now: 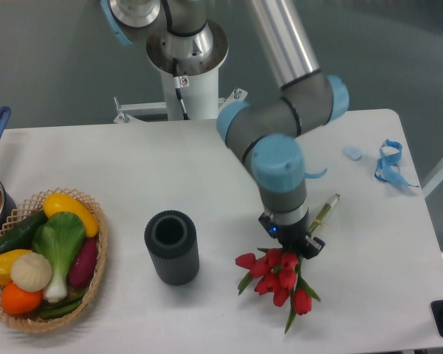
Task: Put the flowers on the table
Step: 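Lower the held tulip bouquet onto the table beside the black vase, then open the gripper to release the tulips and raise it away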
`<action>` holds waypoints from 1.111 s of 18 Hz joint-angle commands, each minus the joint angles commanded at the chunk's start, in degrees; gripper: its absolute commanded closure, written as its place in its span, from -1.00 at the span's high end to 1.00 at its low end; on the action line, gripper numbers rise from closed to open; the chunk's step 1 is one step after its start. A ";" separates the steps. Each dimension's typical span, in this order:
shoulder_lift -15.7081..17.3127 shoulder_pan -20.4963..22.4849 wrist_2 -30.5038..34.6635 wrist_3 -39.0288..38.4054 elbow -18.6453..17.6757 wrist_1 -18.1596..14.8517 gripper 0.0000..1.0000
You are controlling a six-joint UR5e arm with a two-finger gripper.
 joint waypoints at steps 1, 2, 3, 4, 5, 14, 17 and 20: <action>-0.09 0.00 -0.09 -0.09 0.26 0.00 -0.26; -0.26 -0.09 -0.09 -0.18 0.27 0.09 -0.25; -0.27 -0.09 -0.09 -0.18 0.18 0.09 -0.19; -0.09 -0.09 -0.09 0.00 0.26 0.17 0.17; 0.00 -0.09 -0.09 0.00 0.35 0.35 0.73; 8.51 1.92 -5.98 -0.70 3.95 0.26 1.00; 12.29 5.00 -6.50 -0.27 5.45 -0.52 1.00; 15.19 8.24 -10.44 0.70 5.71 -2.54 1.00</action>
